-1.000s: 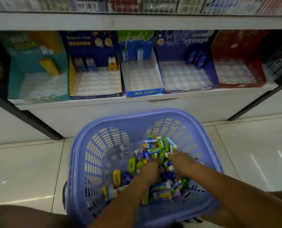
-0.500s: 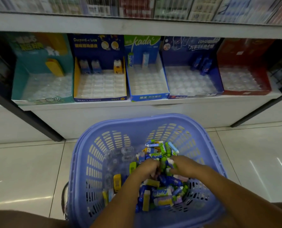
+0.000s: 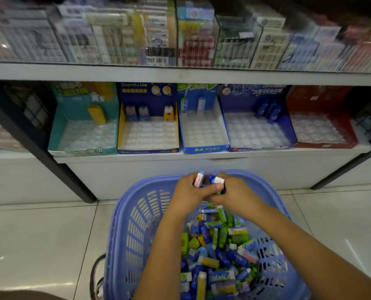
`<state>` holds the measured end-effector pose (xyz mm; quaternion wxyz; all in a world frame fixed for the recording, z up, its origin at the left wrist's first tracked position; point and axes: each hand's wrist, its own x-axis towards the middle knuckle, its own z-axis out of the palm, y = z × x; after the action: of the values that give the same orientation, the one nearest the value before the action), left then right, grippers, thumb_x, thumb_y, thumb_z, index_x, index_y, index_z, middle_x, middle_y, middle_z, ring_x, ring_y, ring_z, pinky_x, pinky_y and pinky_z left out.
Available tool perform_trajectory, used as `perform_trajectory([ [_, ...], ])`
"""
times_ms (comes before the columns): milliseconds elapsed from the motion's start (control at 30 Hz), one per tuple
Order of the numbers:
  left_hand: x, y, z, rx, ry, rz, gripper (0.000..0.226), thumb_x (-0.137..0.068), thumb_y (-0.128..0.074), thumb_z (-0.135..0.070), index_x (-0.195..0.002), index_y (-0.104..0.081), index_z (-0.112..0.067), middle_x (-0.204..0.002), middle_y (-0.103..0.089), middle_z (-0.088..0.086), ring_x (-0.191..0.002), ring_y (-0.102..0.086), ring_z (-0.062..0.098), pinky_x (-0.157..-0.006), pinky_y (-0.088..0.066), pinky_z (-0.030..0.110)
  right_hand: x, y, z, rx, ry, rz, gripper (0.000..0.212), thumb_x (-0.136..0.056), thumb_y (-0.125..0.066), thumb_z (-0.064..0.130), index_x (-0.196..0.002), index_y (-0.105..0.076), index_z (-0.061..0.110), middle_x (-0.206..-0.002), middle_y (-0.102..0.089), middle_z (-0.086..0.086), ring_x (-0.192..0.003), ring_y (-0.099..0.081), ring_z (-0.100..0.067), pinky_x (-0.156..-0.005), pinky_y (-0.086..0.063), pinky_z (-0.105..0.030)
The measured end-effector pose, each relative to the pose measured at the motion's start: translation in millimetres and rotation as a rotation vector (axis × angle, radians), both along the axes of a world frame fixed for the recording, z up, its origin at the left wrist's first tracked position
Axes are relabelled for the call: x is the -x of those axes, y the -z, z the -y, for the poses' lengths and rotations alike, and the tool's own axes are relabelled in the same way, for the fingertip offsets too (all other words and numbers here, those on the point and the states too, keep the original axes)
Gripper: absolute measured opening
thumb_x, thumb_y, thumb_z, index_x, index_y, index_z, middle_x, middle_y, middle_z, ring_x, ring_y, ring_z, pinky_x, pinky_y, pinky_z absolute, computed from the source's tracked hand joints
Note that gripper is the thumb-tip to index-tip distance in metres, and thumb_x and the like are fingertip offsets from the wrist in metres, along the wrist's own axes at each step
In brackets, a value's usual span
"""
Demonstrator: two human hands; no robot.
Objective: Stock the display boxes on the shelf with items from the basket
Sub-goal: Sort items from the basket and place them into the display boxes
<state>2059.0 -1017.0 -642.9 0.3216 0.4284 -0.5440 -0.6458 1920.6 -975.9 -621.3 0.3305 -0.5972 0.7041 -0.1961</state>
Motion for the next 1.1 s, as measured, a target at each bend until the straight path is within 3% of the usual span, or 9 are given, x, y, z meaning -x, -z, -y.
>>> perform_trajectory([
  [167, -14, -31, 6, 0.070, -0.070, -0.096, 0.017, -0.079, -0.075, -0.018, -0.091, -0.068, -0.009, -0.075, -0.068, 0.011, -0.068, -0.063, 0.011, -0.061, -0.054, 0.024, -21, -36, 14, 0.088, 0.021, 0.057, 0.043, -0.064, -0.081, 0.039, -0.094, -0.059, 0.017, -0.084, -0.068, 0.001, -0.075, -0.063, -0.013, -0.066, -0.050, -0.028],
  [233, -20, -36, 11, 0.113, -0.091, -0.053, 0.018, -0.081, -0.073, -0.025, -0.089, -0.066, -0.010, -0.069, -0.066, 0.006, -0.063, -0.062, 0.006, -0.056, -0.050, 0.021, -26, -45, 20, 0.080, -0.001, 0.032, 0.048, -0.062, -0.081, 0.043, -0.095, -0.058, 0.017, -0.086, -0.067, 0.001, -0.078, -0.063, -0.015, -0.068, -0.051, -0.030],
  [333, -30, -41, 19, 0.170, -0.141, 0.007, 0.014, -0.084, -0.070, -0.028, -0.080, -0.062, -0.017, -0.058, -0.062, -0.013, -0.052, -0.056, -0.005, -0.049, -0.041, 0.010, -35, -55, 31, 0.033, -0.079, -0.012, 0.039, -0.061, -0.080, 0.050, -0.083, -0.052, 0.031, -0.076, -0.060, 0.012, -0.065, -0.056, 0.002, -0.054, -0.043, -0.013],
  [433, -42, -42, 26, 0.150, -0.219, -0.027, 0.017, -0.086, -0.067, -0.030, -0.081, -0.067, -0.013, -0.066, -0.062, -0.002, -0.059, -0.055, 0.007, -0.057, -0.044, 0.022, -43, -63, 44, -0.107, -0.110, 0.088, 0.043, -0.064, -0.082, 0.044, -0.091, -0.056, 0.024, -0.077, -0.057, 0.002, -0.066, -0.051, -0.006, -0.059, -0.039, -0.017],
  [600, -60, -39, 37, -0.140, -0.519, -0.285, 0.035, -0.092, -0.057, -0.034, -0.065, -0.049, -0.014, -0.050, -0.043, -0.005, -0.045, -0.040, 0.007, -0.046, -0.035, 0.022, -38, -73, 59, -0.330, 0.353, 1.114, 0.038, -0.070, -0.071, 0.028, -0.097, -0.061, 0.005, -0.080, -0.068, -0.009, -0.038, -0.037, -0.004, -0.037, -0.034, -0.013],
  [667, -65, -40, 43, -0.282, -0.572, -0.449, 0.029, -0.093, -0.055, -0.033, -0.073, -0.052, -0.013, -0.057, -0.046, -0.001, -0.045, -0.040, 0.005, -0.042, -0.035, 0.018, -30, -68, 60, -0.327, 0.672, 1.627, 0.031, -0.071, -0.068, 0.017, -0.096, -0.057, 0.001, -0.078, -0.061, -0.013, -0.044, -0.045, -0.005, -0.039, -0.038, -0.012],
  [733, -65, -41, 47, -0.391, -0.570, -0.574, 0.026, -0.094, -0.054, -0.032, -0.079, -0.054, -0.010, -0.064, -0.049, 0.004, -0.045, -0.041, 0.007, -0.041, -0.036, 0.017, -26, -60, 58, -0.288, 0.844, 1.884, 0.029, -0.076, -0.065, 0.007, -0.102, -0.054, -0.001, -0.083, -0.057, -0.015, -0.061, -0.052, -0.009, -0.049, -0.044, -0.016],
  [967, -52, -38, 42, -0.460, -0.505, -0.638, 0.032, -0.095, -0.051, -0.033, -0.081, -0.059, -0.006, -0.054, -0.062, 0.003, -0.050, -0.061, 0.010, -0.052, -0.054, 0.024, -33, -48, 53, -0.105, 0.705, 1.899, 0.050, -0.078, -0.044, -0.015, -0.126, -0.047, -0.002, -0.130, -0.050, -0.029, -0.111, -0.054, -0.050, -0.075, -0.054, -0.047],
  [1100, -51, -43, 44, -0.425, -0.490, -0.616, 0.033, -0.094, -0.053, -0.034, -0.081, -0.059, -0.005, -0.058, -0.064, 0.004, -0.054, -0.064, 0.011, -0.051, -0.054, 0.024, -32, -59, 60, -0.058, 0.425, 1.533, 0.041, -0.078, -0.055, -0.003, -0.118, -0.048, -0.008, -0.107, -0.065, -0.032, -0.107, -0.062, -0.042, -0.083, -0.057, -0.040],
])
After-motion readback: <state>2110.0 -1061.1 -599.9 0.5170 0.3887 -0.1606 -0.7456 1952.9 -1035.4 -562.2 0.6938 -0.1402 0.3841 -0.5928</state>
